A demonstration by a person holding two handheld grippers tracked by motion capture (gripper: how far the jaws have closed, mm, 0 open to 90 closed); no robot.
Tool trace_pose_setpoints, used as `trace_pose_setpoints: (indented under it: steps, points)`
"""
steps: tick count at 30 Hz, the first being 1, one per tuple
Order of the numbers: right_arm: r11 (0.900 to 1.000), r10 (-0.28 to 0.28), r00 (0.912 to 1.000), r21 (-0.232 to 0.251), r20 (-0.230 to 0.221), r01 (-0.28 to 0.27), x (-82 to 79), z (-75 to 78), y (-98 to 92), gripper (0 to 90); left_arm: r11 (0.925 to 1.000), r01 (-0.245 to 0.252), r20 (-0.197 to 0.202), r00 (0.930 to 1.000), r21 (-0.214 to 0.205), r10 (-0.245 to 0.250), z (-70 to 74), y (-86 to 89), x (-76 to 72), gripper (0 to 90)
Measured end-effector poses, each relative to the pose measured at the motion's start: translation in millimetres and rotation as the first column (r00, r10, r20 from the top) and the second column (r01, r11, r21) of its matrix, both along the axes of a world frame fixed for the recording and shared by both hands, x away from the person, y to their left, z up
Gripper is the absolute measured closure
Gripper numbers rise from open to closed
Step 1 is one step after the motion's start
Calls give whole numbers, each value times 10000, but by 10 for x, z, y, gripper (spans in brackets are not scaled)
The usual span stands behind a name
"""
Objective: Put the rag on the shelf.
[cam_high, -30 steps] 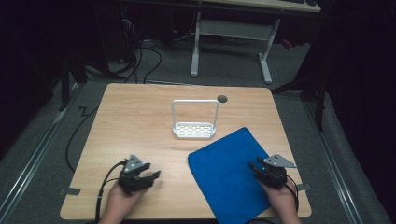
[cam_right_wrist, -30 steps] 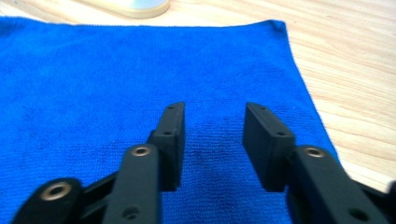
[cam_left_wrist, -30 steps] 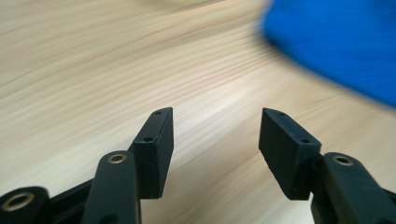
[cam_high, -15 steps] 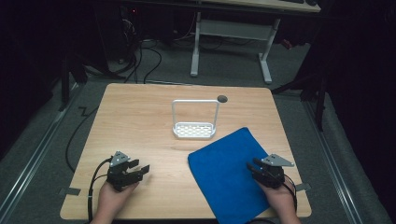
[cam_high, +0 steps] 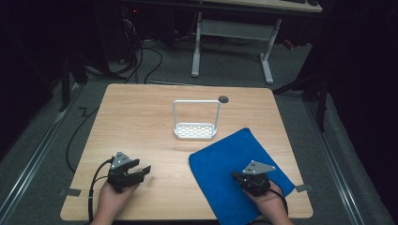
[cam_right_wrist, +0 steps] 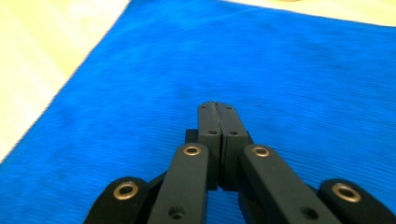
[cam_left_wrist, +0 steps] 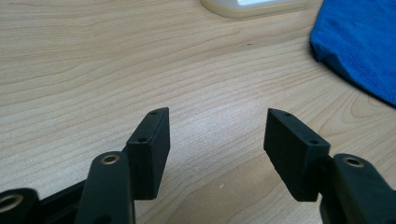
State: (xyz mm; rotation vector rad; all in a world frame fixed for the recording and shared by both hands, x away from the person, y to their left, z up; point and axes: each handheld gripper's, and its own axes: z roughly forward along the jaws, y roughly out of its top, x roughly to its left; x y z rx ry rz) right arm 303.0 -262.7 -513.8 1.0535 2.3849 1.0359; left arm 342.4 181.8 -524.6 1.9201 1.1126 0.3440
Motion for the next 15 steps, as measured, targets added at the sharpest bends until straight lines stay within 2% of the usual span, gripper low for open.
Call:
trace_pose_setpoints:
  steps: [1, 2, 3, 5, 6, 9, 10, 12, 14, 15]
  points:
    - [10000, 0, 10000, 0, 0, 0, 0, 0, 0, 900, 10000, 2, -19, 10000, -16, -2, -1, 1, 2, 415]
    - [9994, 333, 9992, -81, -225, -335, 6, -24, 82, 900, 10000, -32, -35, 10000, -26, 31, -5, 0, 6, 414]
    - [9994, 333, 9992, -81, -225, -335, 6, -24, 82, 900, 10000, -32, -35, 10000, -26, 31, -5, 0, 6, 414]
    - [9974, 623, 9972, -342, -407, -637, 10, -56, 183, 900, 9999, -39, -77, 10000, -115, 39, -3, -7, 6, 414]
    - [9945, 875, 9953, -548, -422, -897, 7, -92, 298, 900, 9999, 25, -32, 10000, -124, -26, 6, -20, 2, 414]
    - [9920, 1108, 9928, -552, -447, -1132, 34, -91, 402, 900, 9999, 100, -6, 9999, -102, -100, 17, -40, -7, 414]
    - [9904, 1256, 9913, -522, -404, -1276, 70, -99, 525, 900, 9998, 169, 12, 9999, -110, -168, 21, -63, -16, 414]
    - [9871, 1472, 9884, -582, -383, -1493, 113, -99, 660, 900, 9996, 261, 4, 9997, -111, -261, 24, -84, -24, 414]
    - [9868, 1523, 9876, -496, -392, -1541, 132, -105, 721, 900, 9989, 428, -3, 9991, -179, -428, 32, -141, -47, 414]
    - [9845, 1687, 9848, -417, -422, -1704, 157, -108, 812, 900, 9982, 552, -29, 9985, -233, -553, 40, -180, -63, 413]
